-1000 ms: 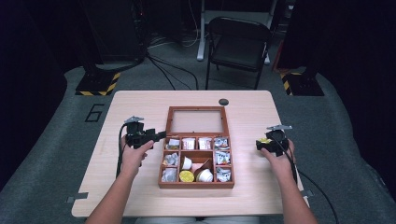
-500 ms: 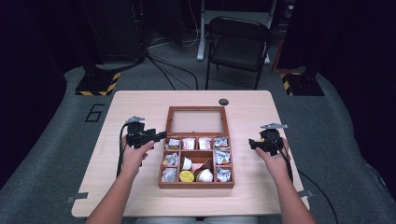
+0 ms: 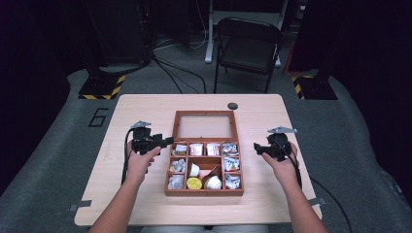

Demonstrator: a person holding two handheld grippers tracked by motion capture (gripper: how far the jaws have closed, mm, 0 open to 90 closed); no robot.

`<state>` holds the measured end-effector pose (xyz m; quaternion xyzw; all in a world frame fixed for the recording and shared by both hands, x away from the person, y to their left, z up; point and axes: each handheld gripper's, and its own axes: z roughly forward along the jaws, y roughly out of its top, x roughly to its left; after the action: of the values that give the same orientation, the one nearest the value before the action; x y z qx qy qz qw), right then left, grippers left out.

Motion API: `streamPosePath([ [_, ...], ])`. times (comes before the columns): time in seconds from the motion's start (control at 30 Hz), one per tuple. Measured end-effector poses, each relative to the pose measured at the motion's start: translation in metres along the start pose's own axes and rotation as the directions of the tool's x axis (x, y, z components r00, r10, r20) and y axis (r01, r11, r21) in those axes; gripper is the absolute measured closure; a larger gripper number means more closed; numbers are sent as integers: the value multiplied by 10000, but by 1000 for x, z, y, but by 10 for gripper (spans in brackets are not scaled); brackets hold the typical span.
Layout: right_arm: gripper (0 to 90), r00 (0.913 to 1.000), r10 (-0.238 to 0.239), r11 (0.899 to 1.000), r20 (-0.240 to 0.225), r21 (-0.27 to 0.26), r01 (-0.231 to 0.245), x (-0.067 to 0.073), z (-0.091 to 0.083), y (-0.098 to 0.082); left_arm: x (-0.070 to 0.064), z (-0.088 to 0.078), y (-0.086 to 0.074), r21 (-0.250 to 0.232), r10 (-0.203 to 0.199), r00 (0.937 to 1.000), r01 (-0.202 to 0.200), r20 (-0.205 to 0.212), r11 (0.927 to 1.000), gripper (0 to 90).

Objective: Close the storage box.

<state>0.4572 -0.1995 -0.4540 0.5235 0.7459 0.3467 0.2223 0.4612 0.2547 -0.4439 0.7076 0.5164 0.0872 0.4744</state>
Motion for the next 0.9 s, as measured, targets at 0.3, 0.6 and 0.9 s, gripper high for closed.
streamPosePath([
  [0.3,338,9980,41,10000,-635,-44,-43,10,0,14,-2,5,2,149,92,9999,-93,67,9998,341],
  [0.6,349,9943,-101,9999,-1062,-79,94,21,4,27,-4,10,5,190,68,9999,-71,135,9998,341],
  [0.9,343,9877,190,9998,-1550,-19,-196,27,2,43,2,13,7,359,128,9999,-127,-25,9993,341],
])
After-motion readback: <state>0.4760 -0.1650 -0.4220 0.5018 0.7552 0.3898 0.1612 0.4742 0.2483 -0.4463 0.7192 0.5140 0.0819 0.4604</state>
